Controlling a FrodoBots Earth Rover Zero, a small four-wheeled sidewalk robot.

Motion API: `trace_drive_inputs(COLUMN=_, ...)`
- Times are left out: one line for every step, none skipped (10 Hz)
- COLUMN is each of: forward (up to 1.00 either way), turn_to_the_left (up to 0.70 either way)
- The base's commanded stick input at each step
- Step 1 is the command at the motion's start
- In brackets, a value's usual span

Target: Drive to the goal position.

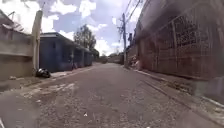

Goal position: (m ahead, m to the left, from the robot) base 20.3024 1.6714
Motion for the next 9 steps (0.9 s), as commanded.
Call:
trace_drive_inputs(forward=0.70, turn_to_the_left=0.00)
trace_drive_inputs(forward=0.70, turn_to_the_left=0.00)
trace_drive_inputs(forward=0.70, turn_to_the_left=0.00)
trace_drive_inputs(forward=0.70, turn_to_the_left=0.00)
trace_drive_inputs(forward=0.70, turn_to_the_left=0.00)
trace_drive_inputs(forward=0.70, turn_to_the_left=0.00)
trace_drive_inputs(forward=0.70, turn_to_the_left=0.00)
trace_drive_inputs(forward=0.70, turn_to_the_left=0.00)
trace_drive_inputs(forward=0.70, turn_to_the_left=0.00)
